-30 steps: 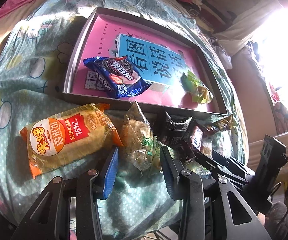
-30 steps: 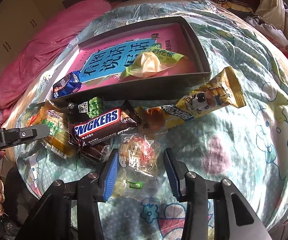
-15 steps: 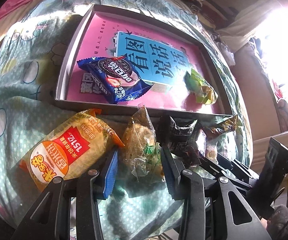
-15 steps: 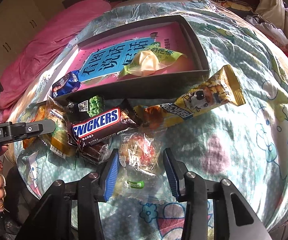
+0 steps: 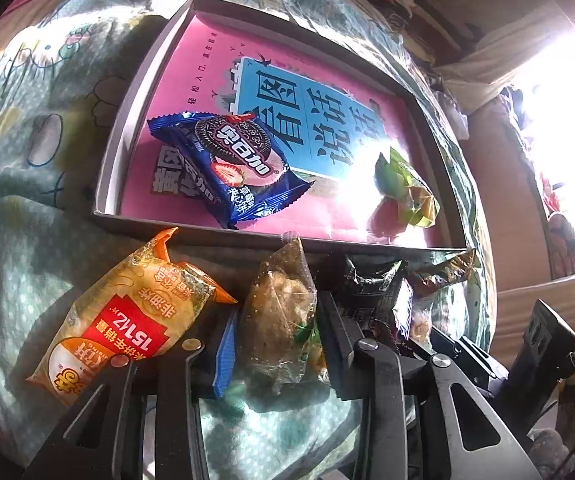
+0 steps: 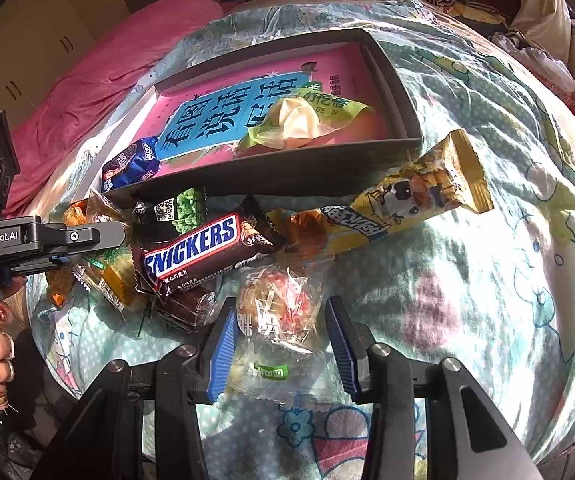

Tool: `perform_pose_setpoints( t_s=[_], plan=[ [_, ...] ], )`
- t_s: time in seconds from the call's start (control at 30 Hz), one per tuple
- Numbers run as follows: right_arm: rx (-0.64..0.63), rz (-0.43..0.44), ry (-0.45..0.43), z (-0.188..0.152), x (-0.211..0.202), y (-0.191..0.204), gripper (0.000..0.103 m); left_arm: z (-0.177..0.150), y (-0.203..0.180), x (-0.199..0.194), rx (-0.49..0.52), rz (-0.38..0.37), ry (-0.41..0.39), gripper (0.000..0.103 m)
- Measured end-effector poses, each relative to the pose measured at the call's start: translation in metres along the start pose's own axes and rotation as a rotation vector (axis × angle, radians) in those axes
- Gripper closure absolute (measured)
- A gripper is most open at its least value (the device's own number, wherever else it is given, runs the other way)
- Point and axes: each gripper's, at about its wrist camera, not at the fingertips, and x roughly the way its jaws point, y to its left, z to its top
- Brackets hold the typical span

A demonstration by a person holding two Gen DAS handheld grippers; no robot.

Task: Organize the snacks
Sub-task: 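Grasp and lift the clear pink-candy bag with the right tool while the left tool grasps the clear bread bag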

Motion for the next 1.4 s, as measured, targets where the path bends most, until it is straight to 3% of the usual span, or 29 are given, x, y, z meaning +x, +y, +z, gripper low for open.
perform_pose_setpoints(
  t_s=[0.23, 1.4],
  plan=[
    [0.042, 0.049, -0.012, -0.001, -0.006, -0.01, 0.064, -0.005, -0.002, -0.011, 0.011, -0.01, -0.018, 0.071],
    [0.059, -0.001, -0.205, 0.013, -0.072, -0.011, 0.064, -0.01, -0.016, -0.077, 0.038, -0.008, -0.158, 0.071]
  ],
)
